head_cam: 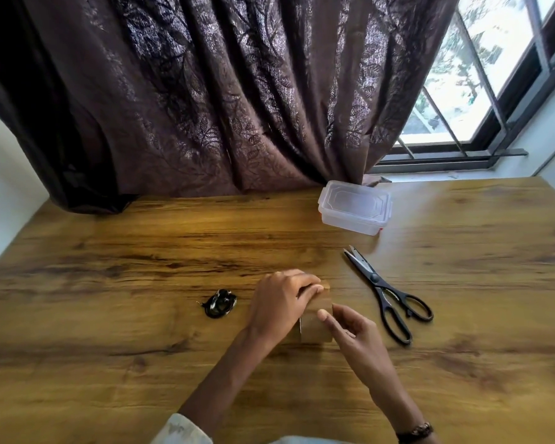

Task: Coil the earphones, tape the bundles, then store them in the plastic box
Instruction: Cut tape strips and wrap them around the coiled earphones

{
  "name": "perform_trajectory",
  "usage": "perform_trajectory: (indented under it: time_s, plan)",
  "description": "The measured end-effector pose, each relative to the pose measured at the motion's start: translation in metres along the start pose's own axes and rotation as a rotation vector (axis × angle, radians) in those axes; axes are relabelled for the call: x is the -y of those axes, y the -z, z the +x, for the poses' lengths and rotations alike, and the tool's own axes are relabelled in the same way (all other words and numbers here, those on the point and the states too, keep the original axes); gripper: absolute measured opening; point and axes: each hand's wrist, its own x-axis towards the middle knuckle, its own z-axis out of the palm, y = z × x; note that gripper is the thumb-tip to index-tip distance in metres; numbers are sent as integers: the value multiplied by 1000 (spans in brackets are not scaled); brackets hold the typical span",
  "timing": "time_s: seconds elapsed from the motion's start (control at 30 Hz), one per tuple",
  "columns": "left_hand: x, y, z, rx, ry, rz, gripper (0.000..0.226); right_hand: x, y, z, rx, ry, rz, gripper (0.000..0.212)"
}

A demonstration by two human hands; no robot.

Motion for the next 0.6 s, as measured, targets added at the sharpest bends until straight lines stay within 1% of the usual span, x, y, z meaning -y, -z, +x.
perform_trajectory:
  time_s: [0.03, 0.1, 0.17, 0.2, 0.23, 0.3, 0.37, 0.43, 0.5, 0.53, 0.6]
  plan:
    - [0, 0, 0, 1, -1, 1, 16, -2, 5, 2, -45, 19, -76, 10]
    - [1, 0, 0, 0, 2, 1, 15, -11, 21, 9, -223, 84, -306, 19]
    - [2, 0, 0, -5, 4, -2, 14, -23, 45, 16, -434, 142, -615, 25]
    - [2, -1, -1, -5, 4, -5, 13, -30, 57, 18, -512, 146, -786, 28]
    - [2, -1, -1, -4, 4, -7, 13, -37, 68, 20, -556, 137, -932, 31]
    - [2, -2, -1, -4, 4, -12, 13, -47, 81, 22, -571, 88, -1122, 37]
    - [3, -3, -1, -3, 6, -25, 13, -58, 87, 23, -533, 51, -1222, 40]
    - [4, -3, -1, -5, 7, -34, 13, -62, 89, 24, -495, 26, -1283, 38]
    - [5, -3, -1, -7, 0, -35, 13, -54, 88, 25, -468, -6, -1295, 35]
    - [5, -3, -1, -3, -5, -35, 13, -48, 88, 26, -450, -35, -1314, 34]
    - [5, -2, 0, 15, -8, -37, 14, -36, 90, 31, -357, -139, -1394, 38]
